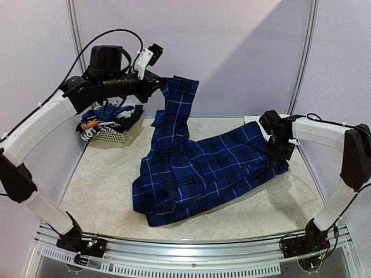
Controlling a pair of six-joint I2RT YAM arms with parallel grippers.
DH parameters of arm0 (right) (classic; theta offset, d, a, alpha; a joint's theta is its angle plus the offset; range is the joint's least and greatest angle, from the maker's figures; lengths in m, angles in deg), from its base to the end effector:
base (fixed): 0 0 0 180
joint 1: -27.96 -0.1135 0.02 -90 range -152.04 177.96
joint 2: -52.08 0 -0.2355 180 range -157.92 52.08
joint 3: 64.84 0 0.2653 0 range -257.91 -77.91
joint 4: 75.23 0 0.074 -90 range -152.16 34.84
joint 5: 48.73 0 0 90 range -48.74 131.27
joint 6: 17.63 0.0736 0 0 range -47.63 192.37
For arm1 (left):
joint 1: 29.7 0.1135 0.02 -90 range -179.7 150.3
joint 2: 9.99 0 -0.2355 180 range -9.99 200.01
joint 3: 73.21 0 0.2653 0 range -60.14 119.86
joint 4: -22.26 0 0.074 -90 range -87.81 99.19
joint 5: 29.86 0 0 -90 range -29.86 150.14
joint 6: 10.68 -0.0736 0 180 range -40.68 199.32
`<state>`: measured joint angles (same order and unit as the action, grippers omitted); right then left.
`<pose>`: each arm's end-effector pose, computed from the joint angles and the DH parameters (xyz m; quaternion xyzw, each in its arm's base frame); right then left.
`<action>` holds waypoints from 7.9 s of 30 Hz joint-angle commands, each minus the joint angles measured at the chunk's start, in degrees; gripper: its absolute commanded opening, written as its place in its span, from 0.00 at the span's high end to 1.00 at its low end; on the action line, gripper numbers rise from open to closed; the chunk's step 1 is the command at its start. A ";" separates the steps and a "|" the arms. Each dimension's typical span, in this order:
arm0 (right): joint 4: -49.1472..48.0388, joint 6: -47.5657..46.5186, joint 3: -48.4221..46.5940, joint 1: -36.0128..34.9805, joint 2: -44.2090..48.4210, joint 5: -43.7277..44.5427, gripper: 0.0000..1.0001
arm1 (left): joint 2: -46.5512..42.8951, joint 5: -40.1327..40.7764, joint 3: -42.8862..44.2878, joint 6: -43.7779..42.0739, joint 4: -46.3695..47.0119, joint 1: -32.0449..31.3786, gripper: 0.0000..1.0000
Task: Fold and stack the mixed laundry pile
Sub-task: Fold the flattened shirt at the center of the board.
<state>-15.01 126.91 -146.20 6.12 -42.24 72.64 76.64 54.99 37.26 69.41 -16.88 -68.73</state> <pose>0.3260 0.0894 0.1578 0.3060 0.9028 -0.1231 0.2760 0.2995 -0.2513 0.4170 0.3538 0.7115 -0.1869 0.5776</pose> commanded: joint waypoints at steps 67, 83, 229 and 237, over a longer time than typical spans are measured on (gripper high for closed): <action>-15.43 -4.13 22.43 -24.44 8.72 -14.73 0.03 | 8.47 15.26 0.55 22.55 -7.81 -15.44 1.00; 0.07 -1.58 27.67 -18.08 44.94 -0.98 0.01 | 27.08 17.96 8.75 38.14 1.26 -27.62 1.00; -21.28 -8.09 40.75 -2.02 30.17 -24.45 0.99 | -13.13 37.84 -62.87 50.48 16.12 -25.13 0.59; -22.62 -10.95 34.17 -1.78 20.87 -23.31 0.97 | -14.47 37.69 -65.54 61.21 8.03 -25.33 0.19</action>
<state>-36.89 117.12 -107.82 3.78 -18.79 47.51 64.14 93.18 -26.86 124.60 -3.67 -93.40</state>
